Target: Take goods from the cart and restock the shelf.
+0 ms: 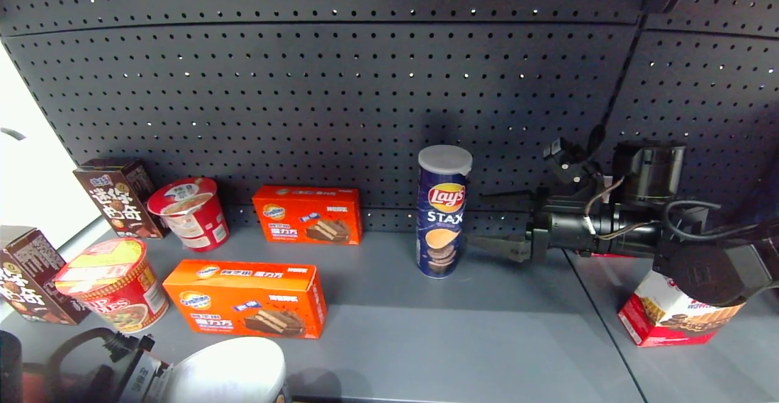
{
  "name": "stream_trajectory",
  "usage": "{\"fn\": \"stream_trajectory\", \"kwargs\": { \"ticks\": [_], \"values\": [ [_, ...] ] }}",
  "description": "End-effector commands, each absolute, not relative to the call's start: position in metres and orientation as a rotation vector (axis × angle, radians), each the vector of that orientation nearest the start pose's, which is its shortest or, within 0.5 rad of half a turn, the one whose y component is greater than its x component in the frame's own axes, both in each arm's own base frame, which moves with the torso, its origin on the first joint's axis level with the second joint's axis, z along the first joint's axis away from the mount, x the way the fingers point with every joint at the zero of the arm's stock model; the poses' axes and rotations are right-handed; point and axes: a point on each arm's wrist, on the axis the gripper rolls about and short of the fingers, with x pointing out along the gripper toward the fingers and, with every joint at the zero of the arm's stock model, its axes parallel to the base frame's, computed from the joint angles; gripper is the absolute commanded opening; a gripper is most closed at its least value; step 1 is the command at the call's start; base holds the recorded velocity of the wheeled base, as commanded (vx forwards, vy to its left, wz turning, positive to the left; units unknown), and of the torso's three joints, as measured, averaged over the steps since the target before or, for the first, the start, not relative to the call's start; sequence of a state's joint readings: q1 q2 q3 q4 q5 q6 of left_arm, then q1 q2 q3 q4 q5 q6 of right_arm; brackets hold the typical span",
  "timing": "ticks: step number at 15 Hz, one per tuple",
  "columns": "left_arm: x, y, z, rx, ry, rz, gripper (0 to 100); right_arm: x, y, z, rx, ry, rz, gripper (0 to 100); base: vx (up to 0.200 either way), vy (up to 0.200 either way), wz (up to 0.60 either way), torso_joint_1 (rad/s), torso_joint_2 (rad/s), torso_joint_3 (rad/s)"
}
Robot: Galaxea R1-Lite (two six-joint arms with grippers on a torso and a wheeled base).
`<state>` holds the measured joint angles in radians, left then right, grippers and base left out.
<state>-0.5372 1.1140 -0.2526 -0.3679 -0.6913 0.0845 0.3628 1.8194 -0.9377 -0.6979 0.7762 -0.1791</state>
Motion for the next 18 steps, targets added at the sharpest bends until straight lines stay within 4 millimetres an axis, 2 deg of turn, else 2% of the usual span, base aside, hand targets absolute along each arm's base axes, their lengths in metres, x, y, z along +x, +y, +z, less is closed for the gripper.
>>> {"fn": "stream_trajectory", "kwargs": {
  "ticks": [1,7,18],
  "values": [
    [0.100,-0.076,0.140,0.031,0.473,-1.223,0,0.323,0.137,0.174,-0.115,0.116,1.140,100,0.000,0.000,0.00,0.000,0.00,0.000],
    [0.100,-0.076,0.140,0.031,0.475,-1.223,0,0.349,0.152,0.157,-0.115,0.140,1.131,100,0.000,0.000,0.00,0.000,0.00,0.000],
    [0.097,-0.075,0.135,0.029,0.494,-1.222,0,0.368,0.188,0.137,-0.119,0.149,1.189,100,0.000,0.000,0.00,0.000,0.00,0.000]
  ]
}}
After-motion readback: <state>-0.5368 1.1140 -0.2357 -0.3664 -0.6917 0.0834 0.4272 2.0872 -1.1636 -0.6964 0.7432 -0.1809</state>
